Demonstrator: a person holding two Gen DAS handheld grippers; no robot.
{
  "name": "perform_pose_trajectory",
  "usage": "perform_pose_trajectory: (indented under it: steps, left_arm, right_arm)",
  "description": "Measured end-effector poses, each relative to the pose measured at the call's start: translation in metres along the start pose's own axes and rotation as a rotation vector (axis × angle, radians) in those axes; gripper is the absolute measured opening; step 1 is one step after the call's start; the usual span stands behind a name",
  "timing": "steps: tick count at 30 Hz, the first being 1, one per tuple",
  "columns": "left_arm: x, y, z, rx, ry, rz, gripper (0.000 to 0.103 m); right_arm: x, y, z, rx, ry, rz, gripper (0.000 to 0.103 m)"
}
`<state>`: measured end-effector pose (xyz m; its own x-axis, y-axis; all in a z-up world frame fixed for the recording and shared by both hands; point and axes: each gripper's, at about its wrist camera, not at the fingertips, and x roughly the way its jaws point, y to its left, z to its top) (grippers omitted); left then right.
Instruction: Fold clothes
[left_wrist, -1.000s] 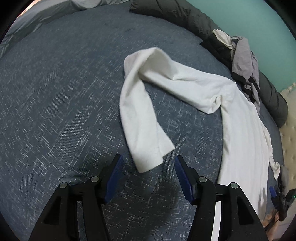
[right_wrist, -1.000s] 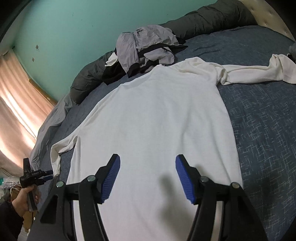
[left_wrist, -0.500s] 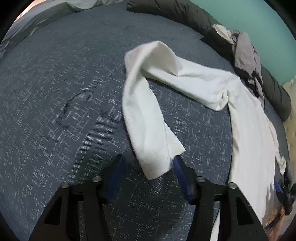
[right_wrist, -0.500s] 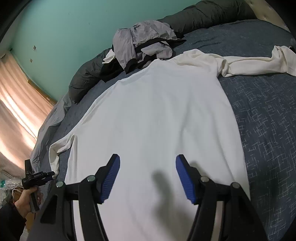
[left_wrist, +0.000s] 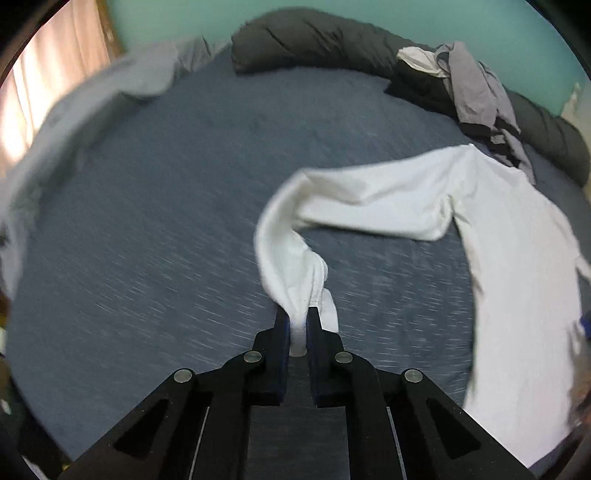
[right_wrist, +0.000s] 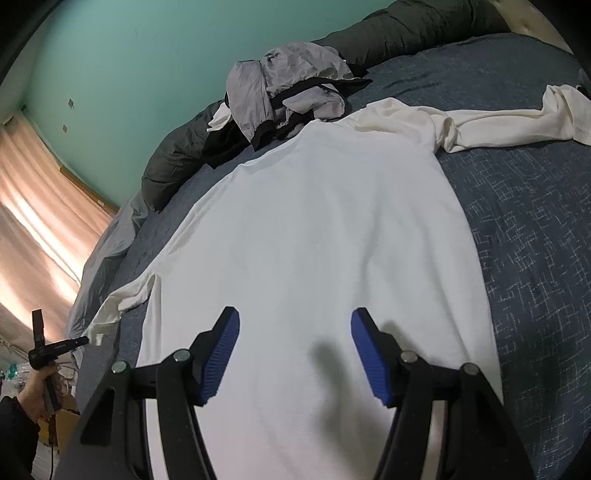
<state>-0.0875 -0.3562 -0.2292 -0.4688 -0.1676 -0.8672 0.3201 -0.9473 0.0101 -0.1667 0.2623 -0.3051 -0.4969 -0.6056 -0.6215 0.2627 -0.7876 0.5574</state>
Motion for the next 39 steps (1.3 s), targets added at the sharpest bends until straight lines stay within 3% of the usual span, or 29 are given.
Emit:
perform_pose_trajectory:
  steps: [7,10,14,24,28,32,34,39]
  left_arm:
    - [-0.016,0.025,0.009,-0.013,0.002,0.049,0.009]
    - [-0.017,0.032,0.009,0.010,-0.008,0.132,0.008]
    - [-0.032,0.044,0.007,0.005,-0.044,0.165,0.008]
    - [0.001,0.002,-0.032,0.161,0.075,0.036,0.008]
    - [0.019,-0.009,-0.047,0.174,0.112,-0.004,0.010]
    - [0.019,-0.016,-0.058,0.138,0.127,-0.095,0.018]
    - [0.012,-0.014,-0.060,0.107,0.103,-0.132,0.030]
    - [-0.008,0.017,-0.055,-0.086,-0.006,-0.204,0.032]
  right_arm:
    - [-0.002,-0.002,0.001,0.014,-0.007,0.003,0.064]
    - [-0.003,-0.003,0.001,0.020,-0.008,0.005,0.064]
    - [-0.002,-0.005,0.001,0.025,-0.007,0.006,0.064]
    - [-0.001,-0.001,-0.001,0.019,-0.001,0.006,0.064]
    - [0.000,-0.001,-0.002,0.018,-0.001,0.003,0.065]
    - [0.001,-0.001,-0.002,0.020,0.000,0.002,0.065]
    - [0.001,-0.002,-0.001,0.022,0.000,0.003,0.065]
    - [0.002,-0.002,-0.002,0.026,-0.001,0.003,0.065]
